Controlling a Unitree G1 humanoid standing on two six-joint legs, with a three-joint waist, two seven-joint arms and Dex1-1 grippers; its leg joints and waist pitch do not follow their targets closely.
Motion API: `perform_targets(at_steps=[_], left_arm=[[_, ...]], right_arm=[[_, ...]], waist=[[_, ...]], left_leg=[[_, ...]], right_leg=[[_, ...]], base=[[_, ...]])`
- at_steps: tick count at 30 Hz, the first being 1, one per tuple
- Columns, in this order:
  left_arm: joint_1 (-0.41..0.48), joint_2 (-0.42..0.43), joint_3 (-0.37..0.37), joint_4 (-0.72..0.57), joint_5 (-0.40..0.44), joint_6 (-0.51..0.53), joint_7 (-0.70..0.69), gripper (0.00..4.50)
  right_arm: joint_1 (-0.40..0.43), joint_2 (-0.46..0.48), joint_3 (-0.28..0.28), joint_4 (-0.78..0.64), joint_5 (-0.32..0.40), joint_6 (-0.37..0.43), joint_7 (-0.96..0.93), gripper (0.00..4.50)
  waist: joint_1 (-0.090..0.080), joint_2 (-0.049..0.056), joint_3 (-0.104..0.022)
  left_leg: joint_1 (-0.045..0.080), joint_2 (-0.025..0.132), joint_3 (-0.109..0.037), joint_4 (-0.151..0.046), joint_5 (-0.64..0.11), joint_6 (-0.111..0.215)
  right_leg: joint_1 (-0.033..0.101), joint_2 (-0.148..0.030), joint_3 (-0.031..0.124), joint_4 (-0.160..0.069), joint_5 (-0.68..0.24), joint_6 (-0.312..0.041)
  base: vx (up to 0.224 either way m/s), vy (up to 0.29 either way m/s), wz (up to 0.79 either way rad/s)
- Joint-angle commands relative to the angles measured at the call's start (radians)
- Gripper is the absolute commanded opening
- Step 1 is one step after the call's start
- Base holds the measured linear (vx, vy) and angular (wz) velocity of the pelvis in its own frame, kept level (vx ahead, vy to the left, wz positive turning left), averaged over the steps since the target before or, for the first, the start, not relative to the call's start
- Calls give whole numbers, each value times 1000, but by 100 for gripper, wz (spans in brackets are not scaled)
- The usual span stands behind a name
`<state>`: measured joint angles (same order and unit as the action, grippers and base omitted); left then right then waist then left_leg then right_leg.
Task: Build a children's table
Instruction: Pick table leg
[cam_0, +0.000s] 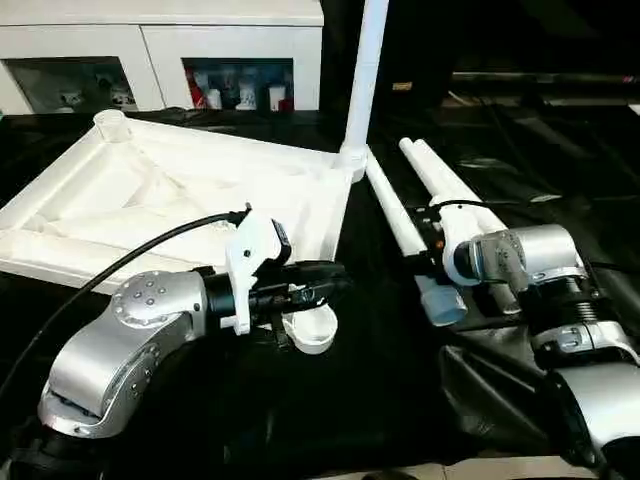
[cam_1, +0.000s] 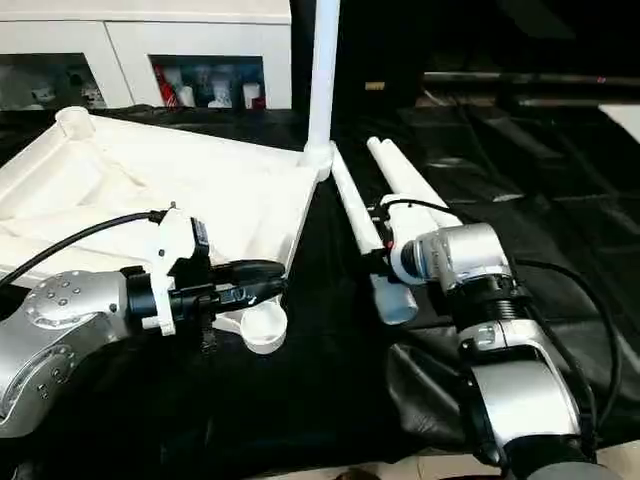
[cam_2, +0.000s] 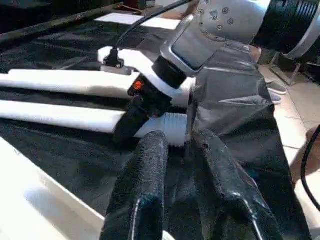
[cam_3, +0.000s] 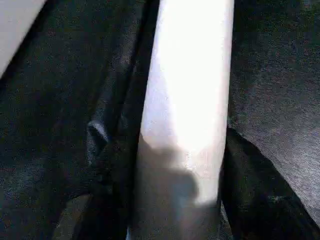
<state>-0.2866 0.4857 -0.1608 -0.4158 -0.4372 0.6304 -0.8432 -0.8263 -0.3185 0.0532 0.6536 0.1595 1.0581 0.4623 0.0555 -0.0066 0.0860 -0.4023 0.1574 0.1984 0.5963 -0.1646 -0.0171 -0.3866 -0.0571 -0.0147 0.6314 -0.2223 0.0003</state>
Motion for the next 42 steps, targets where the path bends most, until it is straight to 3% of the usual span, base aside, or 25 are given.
perform_targets(at_steps=[1, 4, 8, 9, 10, 11, 12, 13, 14, 15, 17, 18, 19, 22, 23, 24, 25, 27, 29, 32, 33, 34, 35, 38, 42], left_arm=[[-13, 3, -16, -4, 10, -9, 1, 103], [-21, 5, -20, 10, 19, -19, 0, 103], [-64, -44, -18, 75, 59, -104, 34, 103], [-64, -44, -18, 75, 59, -104, 34, 103], [-76, -70, -17, 99, 79, -150, 56, 103], [-97, -98, -13, 129, 85, -159, 82, 103], [-119, -125, -9, 159, 87, -161, 108, 103], [-126, -133, -7, 167, 87, -162, 116, 103], [-155, -168, 9, 203, 91, -169, 163, 103], [-170, -184, 19, 221, 93, -168, 188, 103], [-245, -251, 69, 296, 96, -121, 316, 103], [-288, -279, 104, 336, 59, -68, 343, 103], [-351, -310, 154, 387, -21, -11, 342, 103], [-380, -327, 173, 405, -57, -9, 330, 103], [-422, -354, 198, 420, -119, 26, 323, 103], [-439, -365, 206, 428, -140, 38, 324, 103], [-461, -381, 218, 436, -178, 54, 321, 103], [-474, -391, 226, 441, -202, 64, 319, 103], [-517, -425, 242, 452, -246, 112, 309, 103], [-537, -448, 237, 448, -274, 154, 296, 103], [-539, -455, 229, 442, -285, 158, 291, 103], [-539, -455, 229, 442, -285, 158, 291, 103], [-538, -455, 220, 436, -300, 172, 290, 103], [-529, -449, 207, 436, -300, 200, 309, 103], [-522, -444, 195, 452, -262, 218, 335, 103]], right_arm=[[3, 9, 16, 28, -1, 8, 2, 203], [2, 6, -22, 35, 0, -4, -39, 197], [23, -3, -152, -57, 24, -4, -139, 190], [23, -3, -152, -57, 24, -4, -139, 189], [36, 0, -191, -100, 35, -16, -158, 189], [66, 12, -234, -175, 53, -79, -170, 188], [100, 27, -275, -252, 76, -154, -176, 188], [110, 32, -288, -275, 84, -176, -177, 188], [152, 44, -301, -354, 107, -256, -147, 188], [171, 48, -302, -387, 115, -288, -132, 188], [250, 66, -299, -525, 143, -405, -69, 188], [283, 88, -319, -586, 169, -444, -54, 188], [334, 141, -375, -687, 246, -482, -17, 188], [367, 167, -399, -749, 295, -481, 8, 188], [404, 193, -418, -819, 357, -478, 41, 188], [420, 199, -419, -844, 382, -479, 54, 188], [437, 201, -414, -868, 404, -482, 75, 188], [448, 201, -410, -882, 416, -485, 87, 188], [493, 185, -360, -921, 435, -507, 128, 188], [530, 160, -287, -943, 400, -504, 171, 188], [548, 137, -234, -943, 355, -511, 190, 188], [548, 137, -234, -943, 355, -511, 190, 188], [564, 115, -179, -930, 297, -536, 199, 188], [572, 107, -144, -927, 284, -549, 207, 187], [568, 95, -119, -923, 281, -559, 213, 187]], waist=[[3, -1, -76], [3, -5, -77], [9, -6, -77], [12, -6, -78], [13, -8, -81], [16, -1, -79], [20, 0, -81], [22, -4, -84], [21, -7, -88], [24, 3, -86], [26, -1, -87], [25, -1, -86], [28, -4, -85], [32, -7, -86], [33, 0, -85], [33, -2, -84], [37, 7, -85], [36, 2, -85], [35, 4, -81], [36, 4, -79], [33, 1, -79], [34, 0, -78], [34, 0, -77], [30, -1, -75], [31, 0, -76]], left_leg=[[36, 64, -25, -62, -104, -41], [37, 64, -24, -61, -113, -44], [40, 64, -22, -61, -124, -54], [42, 65, -21, -60, -123, -55], [39, 65, -23, -61, -106, -55], [36, 65, -22, -61, -100, -51], [41, 67, -21, -59, -103, -53], [40, 68, -21, -60, -95, -46], [38, 65, -23, -59, -81, -34], [39, 66, -21, -58, -90, -30], [37, 66, -22, -55, -105, -23], [37, 66, -22, -56, -110, -17], [37, 64, -20, -55, -116, -4], [32, 65, -28, -58, -104, 25], [36, 67, -26, -56, -96, 28], [35, 65, -24, -55, -96, 31], [36, 66, -27, -55, -100, 34], [34, 64, -27, -55, -104, 37], [32, 64, -27, -57, -121, 28], [32, 65, -29, -59, -137, 21], [29, 65, -31, -60, -135, 19], [28, 65, -31, -59, -132, 14], [31, 64, -30, -59, -143, 8], [31, 63, -30, -61, -158, 6], [32, 66, -32, -61, -147, 15]], right_leg=[[33, -74, 36, -60, -24, -235], [33, -73, 37, -61, -26, -233], [31, -74, 40, -66, -56, -218], [30, -73, 40, -66, -52, -213], [35, -74, 37, -60, -30, -212], [34, -74, 40, -63, -11, -202], [31, -75, 40, -63, -3, -193], [33, -75, 39, -60, 22, -187], [36, -74, 36, -55, 48, -193], [33, -74, 37, -60, 52, -191], [38, -76, 38, -59, 61, -194], [38, -76, 38, -59, 60, -196], [36, -79, 39, -63, 41, -200], [40, -80, 33, -64, 5, -218], [33, -77, 32, -64, 5, -228], [33, -75, 33, -63, 8, -232], [33, -77, 31, -62, 4, -234], [35, -76, 30, -65, 2, -240], [35, -77, 31, -72, -29, -236], [36, -78, 31, -76, -70, -226], [39, -80, 32, -77, -78, -219], [39, -80, 31, -77, -81, -216], [37, -80, 33, -80, -98, -211], [34, -79, 35, -85, -134, -199], [33, -77, 33, -82, -111, -201]], base=[[0, 0, 0], [0, 0, 0], [0, 0, 0], [0, 0, 0], [0, 0, 0], [0, 0, 0], [0, 0, 0], [0, 0, 0], [0, 0, 0], [0, 0, 0], [0, 0, 0], [0, 0, 0], [0, 0, 0], [0, 0, 0], [0, 0, 0], [0, 0, 0], [0, 0, 0], [0, 0, 0], [0, 0, 0], [0, 0, 0], [0, 0, 0], [0, 0, 0], [0, 0, 0], [0, 0, 0], [0, 0, 0]])
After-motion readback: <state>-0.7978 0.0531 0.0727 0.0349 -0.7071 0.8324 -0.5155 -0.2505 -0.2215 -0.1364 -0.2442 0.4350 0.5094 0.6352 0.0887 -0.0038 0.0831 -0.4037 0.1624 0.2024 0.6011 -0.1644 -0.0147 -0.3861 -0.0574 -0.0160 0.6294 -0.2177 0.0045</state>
